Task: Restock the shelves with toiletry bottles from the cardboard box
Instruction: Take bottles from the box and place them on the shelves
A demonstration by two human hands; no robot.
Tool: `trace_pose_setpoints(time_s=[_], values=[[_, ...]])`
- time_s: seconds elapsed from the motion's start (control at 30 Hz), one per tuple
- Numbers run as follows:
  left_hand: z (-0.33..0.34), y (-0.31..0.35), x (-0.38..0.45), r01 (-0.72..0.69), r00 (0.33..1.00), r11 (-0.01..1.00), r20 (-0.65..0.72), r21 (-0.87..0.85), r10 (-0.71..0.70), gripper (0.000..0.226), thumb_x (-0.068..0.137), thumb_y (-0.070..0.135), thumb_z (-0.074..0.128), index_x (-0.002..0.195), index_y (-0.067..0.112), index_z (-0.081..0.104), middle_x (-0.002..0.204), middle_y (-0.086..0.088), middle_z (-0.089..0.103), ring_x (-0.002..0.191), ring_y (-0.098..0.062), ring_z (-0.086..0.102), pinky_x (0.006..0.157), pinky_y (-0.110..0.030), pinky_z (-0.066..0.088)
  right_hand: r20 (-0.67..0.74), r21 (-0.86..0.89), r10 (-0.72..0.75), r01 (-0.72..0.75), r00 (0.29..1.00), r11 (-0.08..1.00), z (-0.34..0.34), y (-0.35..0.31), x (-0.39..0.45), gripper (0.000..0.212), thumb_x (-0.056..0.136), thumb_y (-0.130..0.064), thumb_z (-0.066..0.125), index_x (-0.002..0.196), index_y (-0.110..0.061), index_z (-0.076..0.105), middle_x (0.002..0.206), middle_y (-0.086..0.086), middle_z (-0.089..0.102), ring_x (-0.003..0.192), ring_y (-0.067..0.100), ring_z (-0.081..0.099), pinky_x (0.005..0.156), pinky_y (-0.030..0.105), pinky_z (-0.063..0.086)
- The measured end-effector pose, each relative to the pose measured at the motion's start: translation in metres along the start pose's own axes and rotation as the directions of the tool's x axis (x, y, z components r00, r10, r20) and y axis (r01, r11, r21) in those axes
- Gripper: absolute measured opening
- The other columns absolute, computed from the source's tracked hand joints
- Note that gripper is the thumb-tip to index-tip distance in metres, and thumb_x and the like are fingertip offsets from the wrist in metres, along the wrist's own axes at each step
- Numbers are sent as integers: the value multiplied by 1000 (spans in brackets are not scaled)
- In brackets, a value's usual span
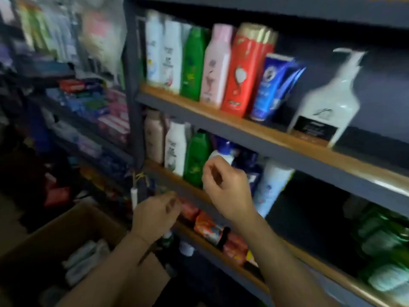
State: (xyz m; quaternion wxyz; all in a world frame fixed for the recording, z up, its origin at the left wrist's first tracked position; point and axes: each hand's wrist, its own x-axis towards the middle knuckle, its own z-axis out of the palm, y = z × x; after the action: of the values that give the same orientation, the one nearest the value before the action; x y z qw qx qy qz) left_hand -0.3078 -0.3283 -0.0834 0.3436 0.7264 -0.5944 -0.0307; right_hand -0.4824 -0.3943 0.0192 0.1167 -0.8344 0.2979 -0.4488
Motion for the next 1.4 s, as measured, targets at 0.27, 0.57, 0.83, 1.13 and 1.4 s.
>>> trace_pose_setpoints(time_s=[0.27,0.57,0.83,1.13,1.4], values=[[-17,-253,-193,826,563,563,25,6,-826,39,88,42,52,86,7,69,83,-17,69,82,-37,65,68,-39,50,845,-78,222,-299,487,951,287,-5,-121,19,96,-26,51,85,-12,57,73,11,63,67,28,59,59,40,45],[-20,-381,-251,913,212,129,180,-388,-960,119,59,77,74,153,22,26,151,2,43,135,-19,45,110,-41,42,943,-314,256,-322,-211,893,473,-45,-238,18,98,-26,53,97,-8,54,91,11,55,85,24,54,77,35,46],[-9,-404,-258,761,291,40,285,-648,-913,75,95,14,64,156,27,23,135,21,44,114,10,49,106,-49,47,836,-542,446,-349,-320,764,572,-48,-304,66,94,-39,59,145,-7,33,141,14,48,128,32,49,98,35,43],[8,-415,-272,719,308,49,255,-693,-917,79,91,9,67,156,19,25,131,32,45,116,28,42,101,-22,49,640,-768,630,-381,-440,514,629,-50,-345,73,95,-38,58,148,0,26,145,20,42,128,33,48,104,41,45],[4,-414,-270,733,304,48,264,-679,-915,80,90,4,67,156,21,24,125,39,43,116,28,42,100,-34,51,639,-736,666,-557,-384,385,638,-30,-369,83,83,-49,64,150,-10,31,147,18,43,130,38,45,106,48,43]])
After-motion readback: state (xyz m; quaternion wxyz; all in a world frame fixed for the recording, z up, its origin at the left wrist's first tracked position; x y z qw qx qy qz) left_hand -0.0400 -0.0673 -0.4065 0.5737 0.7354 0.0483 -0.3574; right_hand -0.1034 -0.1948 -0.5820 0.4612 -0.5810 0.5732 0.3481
